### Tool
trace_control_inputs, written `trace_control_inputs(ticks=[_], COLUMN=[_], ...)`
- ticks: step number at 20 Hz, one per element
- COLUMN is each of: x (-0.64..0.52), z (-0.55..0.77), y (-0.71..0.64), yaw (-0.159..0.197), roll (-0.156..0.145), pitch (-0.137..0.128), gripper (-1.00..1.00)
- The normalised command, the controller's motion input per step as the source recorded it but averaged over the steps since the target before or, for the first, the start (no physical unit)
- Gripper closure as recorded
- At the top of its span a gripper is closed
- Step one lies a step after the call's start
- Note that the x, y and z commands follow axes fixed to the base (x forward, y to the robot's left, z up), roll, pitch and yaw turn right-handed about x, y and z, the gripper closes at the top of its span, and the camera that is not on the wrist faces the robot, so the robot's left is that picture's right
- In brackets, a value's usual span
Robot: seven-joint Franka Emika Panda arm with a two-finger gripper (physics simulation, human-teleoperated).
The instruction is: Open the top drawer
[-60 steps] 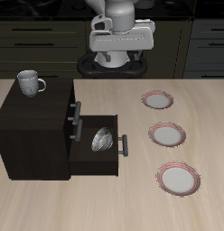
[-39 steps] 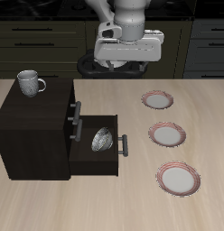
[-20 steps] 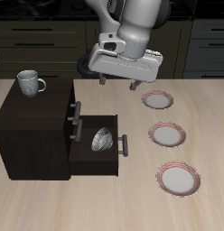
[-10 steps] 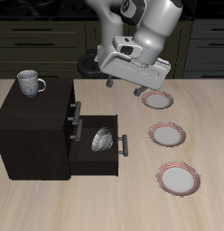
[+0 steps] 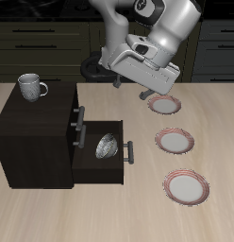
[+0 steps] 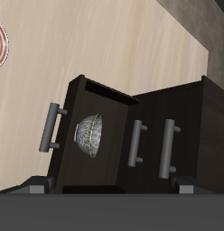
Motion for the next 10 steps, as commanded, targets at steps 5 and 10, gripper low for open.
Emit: trace_control_inputs(ticks=[5,10], x=[0.02,0.08], z=[0.01,-0.05], y=[-0.21,-0.22], yaw=[0.005,0.005], roll=[-0.107,-0.071], pitch=[0.027,0.020], gripper=[-1.00,-1.00])
